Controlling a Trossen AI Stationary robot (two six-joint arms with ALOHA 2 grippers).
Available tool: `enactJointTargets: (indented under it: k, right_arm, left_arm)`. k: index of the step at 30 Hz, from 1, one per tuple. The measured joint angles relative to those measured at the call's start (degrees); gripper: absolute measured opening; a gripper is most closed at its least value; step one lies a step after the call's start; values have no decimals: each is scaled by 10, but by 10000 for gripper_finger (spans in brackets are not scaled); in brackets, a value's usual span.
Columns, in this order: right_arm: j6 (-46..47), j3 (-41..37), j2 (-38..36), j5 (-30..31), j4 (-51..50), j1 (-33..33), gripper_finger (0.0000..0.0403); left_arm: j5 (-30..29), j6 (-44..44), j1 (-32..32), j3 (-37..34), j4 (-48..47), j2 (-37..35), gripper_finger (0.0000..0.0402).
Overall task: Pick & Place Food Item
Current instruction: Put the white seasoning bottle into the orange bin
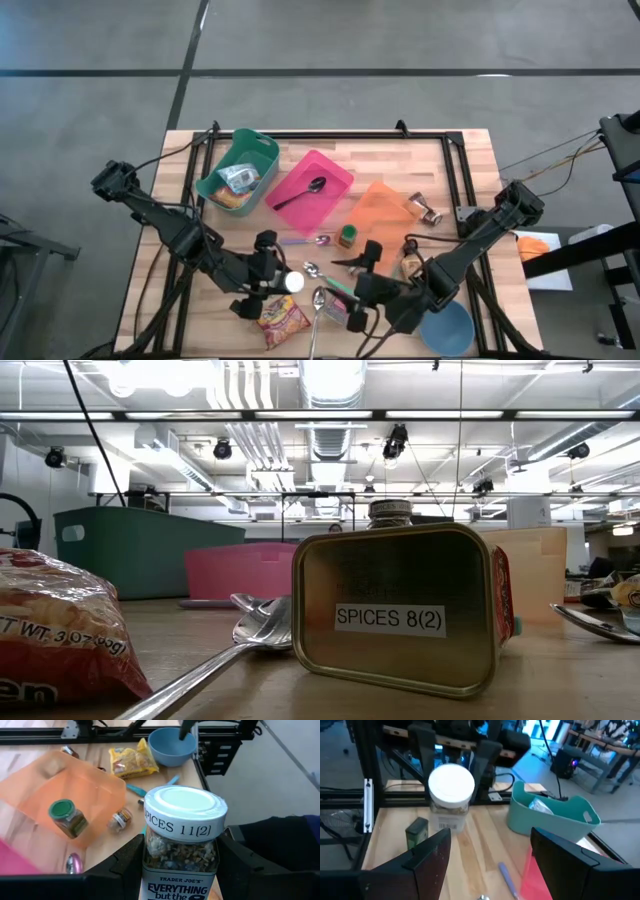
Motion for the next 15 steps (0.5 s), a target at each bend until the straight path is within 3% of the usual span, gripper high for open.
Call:
enactJointTargets:
  k: [4,7,11,15]
  right_arm:
    - [-37,15,1,-13,4,0,272]
    - [-36,39,0,-57,-5,-15,272]
    - [23,87,3,-125,-73,-50,272]
    - [85,133,4,-141,-170,-82,272]
  left_arm:
    - [11,-2,0,0,0,0,185]
    - [11,-8,0,0,1,0,185]
    - [3,-41,11,0,4,1,185]
    - [0,-50,13,0,12,1,185]
